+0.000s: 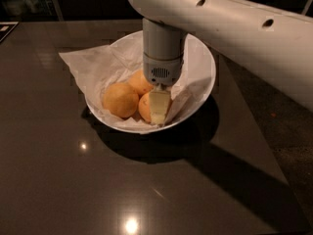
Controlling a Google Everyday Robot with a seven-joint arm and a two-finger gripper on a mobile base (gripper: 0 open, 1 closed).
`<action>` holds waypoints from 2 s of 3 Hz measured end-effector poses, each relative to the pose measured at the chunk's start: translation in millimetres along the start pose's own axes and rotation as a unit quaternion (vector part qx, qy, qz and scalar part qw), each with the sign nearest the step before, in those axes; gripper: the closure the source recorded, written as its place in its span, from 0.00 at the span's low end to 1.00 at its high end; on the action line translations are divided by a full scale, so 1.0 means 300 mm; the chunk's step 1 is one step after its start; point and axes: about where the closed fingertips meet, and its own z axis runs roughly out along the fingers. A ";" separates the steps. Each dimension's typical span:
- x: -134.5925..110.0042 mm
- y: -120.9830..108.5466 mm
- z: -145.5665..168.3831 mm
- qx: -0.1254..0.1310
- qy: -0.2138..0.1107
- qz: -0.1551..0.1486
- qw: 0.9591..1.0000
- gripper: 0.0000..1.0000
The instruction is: Pick orange from white bowl
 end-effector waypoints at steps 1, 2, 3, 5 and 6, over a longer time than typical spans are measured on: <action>0.010 0.021 -0.059 0.015 -0.028 -0.003 0.999 0.97; 0.009 0.055 -0.121 0.027 -0.047 -0.012 0.998 1.00; 0.011 0.088 -0.178 0.036 -0.063 -0.028 0.997 1.00; 0.051 0.211 -0.332 0.066 -0.127 -0.087 0.986 1.00; 0.082 0.288 -0.415 0.090 -0.147 -0.111 0.979 1.00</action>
Offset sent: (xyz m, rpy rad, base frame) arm -0.0334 -0.0055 0.0601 0.1082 -0.0802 0.0409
